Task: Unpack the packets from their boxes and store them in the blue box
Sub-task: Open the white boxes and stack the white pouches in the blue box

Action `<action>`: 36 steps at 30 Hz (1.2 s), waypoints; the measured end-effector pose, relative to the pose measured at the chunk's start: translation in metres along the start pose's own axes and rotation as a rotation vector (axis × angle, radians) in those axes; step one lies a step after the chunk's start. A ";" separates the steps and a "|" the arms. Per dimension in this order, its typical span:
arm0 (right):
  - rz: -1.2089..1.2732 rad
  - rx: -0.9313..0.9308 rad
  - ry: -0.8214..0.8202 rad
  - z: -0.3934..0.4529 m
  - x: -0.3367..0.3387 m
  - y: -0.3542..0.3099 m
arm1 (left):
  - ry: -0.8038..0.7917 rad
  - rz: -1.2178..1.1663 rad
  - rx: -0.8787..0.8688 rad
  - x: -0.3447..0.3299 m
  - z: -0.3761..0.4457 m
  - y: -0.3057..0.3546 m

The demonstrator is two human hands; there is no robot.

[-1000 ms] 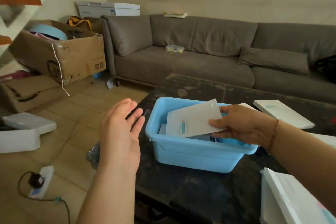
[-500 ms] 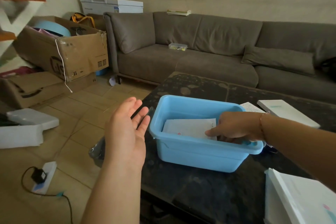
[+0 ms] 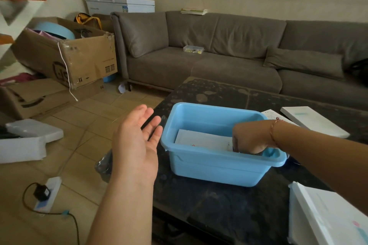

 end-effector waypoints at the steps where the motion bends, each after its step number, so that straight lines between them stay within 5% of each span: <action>1: -0.028 0.000 0.058 -0.003 0.006 0.000 | 0.000 0.003 -0.010 0.000 0.000 -0.001; 3: -0.041 0.030 0.248 -0.016 0.022 0.001 | -0.005 0.036 -0.048 -0.001 0.001 0.000; 6: 0.297 0.188 0.587 -0.063 0.036 0.019 | -0.041 0.151 -0.158 -0.008 -0.003 0.005; 10: 0.500 0.327 1.126 -0.142 -0.017 0.064 | -0.114 0.338 -0.432 -0.029 -0.021 0.018; 13: 0.617 0.225 1.252 -0.161 -0.093 0.100 | -0.250 0.395 -0.598 -0.054 -0.042 0.008; 16: 0.357 0.101 1.260 -0.157 -0.159 0.104 | -0.543 0.544 -0.621 -0.087 -0.067 -0.023; 21: 0.005 0.147 1.119 -0.145 -0.192 0.082 | -1.108 0.952 -0.321 -0.130 -0.098 -0.094; 24: -0.072 0.138 1.102 -0.127 -0.202 0.074 | -1.287 1.307 -0.011 -0.130 -0.107 -0.139; 29: -0.015 0.077 1.178 -0.119 -0.206 0.079 | -1.199 1.587 0.211 -0.119 -0.107 -0.186; 36: 0.079 0.066 1.415 -0.140 -0.202 0.088 | -0.945 1.151 0.474 -0.134 -0.122 -0.212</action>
Point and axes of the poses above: each hand's wrist, its own z-axis towards the middle knuckle, its own x-axis out of the back of the hand, y = z × x, the point moved 7 cm from there along z, towards the middle knuckle, and after that the axes turned 15 degrees about -y, right-handed, at the moved point
